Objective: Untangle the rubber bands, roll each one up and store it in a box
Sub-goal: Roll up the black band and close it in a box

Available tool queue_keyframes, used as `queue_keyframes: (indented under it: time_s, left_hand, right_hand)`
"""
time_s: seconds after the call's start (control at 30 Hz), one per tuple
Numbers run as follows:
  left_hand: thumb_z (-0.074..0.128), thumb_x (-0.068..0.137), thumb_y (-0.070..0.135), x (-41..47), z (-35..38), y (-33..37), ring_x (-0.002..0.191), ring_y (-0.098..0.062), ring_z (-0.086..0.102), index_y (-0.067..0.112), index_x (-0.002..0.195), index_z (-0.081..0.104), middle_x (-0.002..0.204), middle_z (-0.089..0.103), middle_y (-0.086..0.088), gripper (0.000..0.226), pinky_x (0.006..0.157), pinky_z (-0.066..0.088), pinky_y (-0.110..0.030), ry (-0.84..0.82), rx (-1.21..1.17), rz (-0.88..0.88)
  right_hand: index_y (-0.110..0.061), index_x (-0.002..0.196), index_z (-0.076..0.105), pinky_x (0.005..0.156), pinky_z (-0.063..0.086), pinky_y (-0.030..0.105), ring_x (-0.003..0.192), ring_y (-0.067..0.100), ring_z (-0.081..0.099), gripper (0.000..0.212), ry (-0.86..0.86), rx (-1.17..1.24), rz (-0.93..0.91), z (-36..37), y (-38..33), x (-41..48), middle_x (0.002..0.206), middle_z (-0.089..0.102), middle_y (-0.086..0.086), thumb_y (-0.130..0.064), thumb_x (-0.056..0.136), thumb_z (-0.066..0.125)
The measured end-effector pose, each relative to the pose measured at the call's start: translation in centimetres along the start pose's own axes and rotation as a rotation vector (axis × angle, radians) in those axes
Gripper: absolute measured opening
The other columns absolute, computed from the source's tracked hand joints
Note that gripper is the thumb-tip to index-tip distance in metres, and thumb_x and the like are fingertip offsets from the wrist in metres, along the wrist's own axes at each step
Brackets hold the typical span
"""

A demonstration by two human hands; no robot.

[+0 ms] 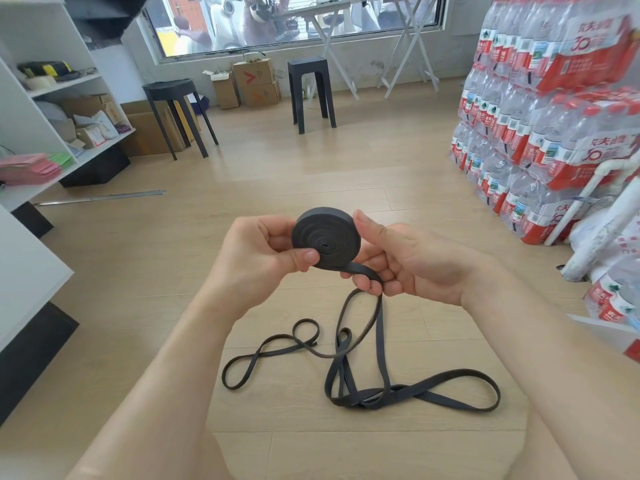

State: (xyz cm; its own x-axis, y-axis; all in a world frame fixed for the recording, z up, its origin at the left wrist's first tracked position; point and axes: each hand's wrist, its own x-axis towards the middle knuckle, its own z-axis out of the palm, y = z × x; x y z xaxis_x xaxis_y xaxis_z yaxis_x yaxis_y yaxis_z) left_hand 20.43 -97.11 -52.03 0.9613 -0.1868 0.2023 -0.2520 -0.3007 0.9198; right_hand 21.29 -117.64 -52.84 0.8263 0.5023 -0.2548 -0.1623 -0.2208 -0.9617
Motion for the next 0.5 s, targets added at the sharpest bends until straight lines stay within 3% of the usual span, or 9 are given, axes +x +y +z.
queue_keyframes:
  time_s: [0.1,0.27,0.5]
  left_hand:
    - [0.073,0.074,-0.007,0.06,-0.13,-0.03,0.059,-0.007,0.063,0.026,0.081,0.07,0.067,0.073,0.004,0.034,0.064,0.054,-0.02,-0.025,0.06,0.007]
    - [0.071,0.075,-0.009,0.21,-0.41,-0.32,0.07,-0.008,0.068,0.024,0.082,0.07,0.072,0.074,0.007,0.034,0.069,0.054,-0.019,-0.059,0.087,-0.012]
    - [0.071,0.077,0.004,0.05,-0.42,-0.76,0.088,-0.015,0.068,0.014,0.105,0.066,0.094,0.075,-0.001,0.03,0.075,0.052,-0.02,-0.102,-0.118,-0.036]
  right_hand:
    - [-0.006,0.089,0.071,0.049,0.035,0.017,0.057,0.01,0.051,0.078,-0.006,0.003,-0.006,0.04,0.14,0.06,0.068,0.062,0.003,-0.076,0.064,0.049]
    - [-0.006,0.089,0.073,0.065,0.034,0.027,0.062,0.011,0.052,0.071,-0.028,0.065,-0.009,0.33,0.57,0.37,0.072,0.062,0.004,-0.073,0.065,0.064]
    - [-0.003,0.096,0.07,0.061,0.038,0.022,0.062,0.012,0.052,0.07,-0.051,0.195,-0.024,0.21,0.69,0.71,0.073,0.061,0.005,-0.065,0.065,0.065]
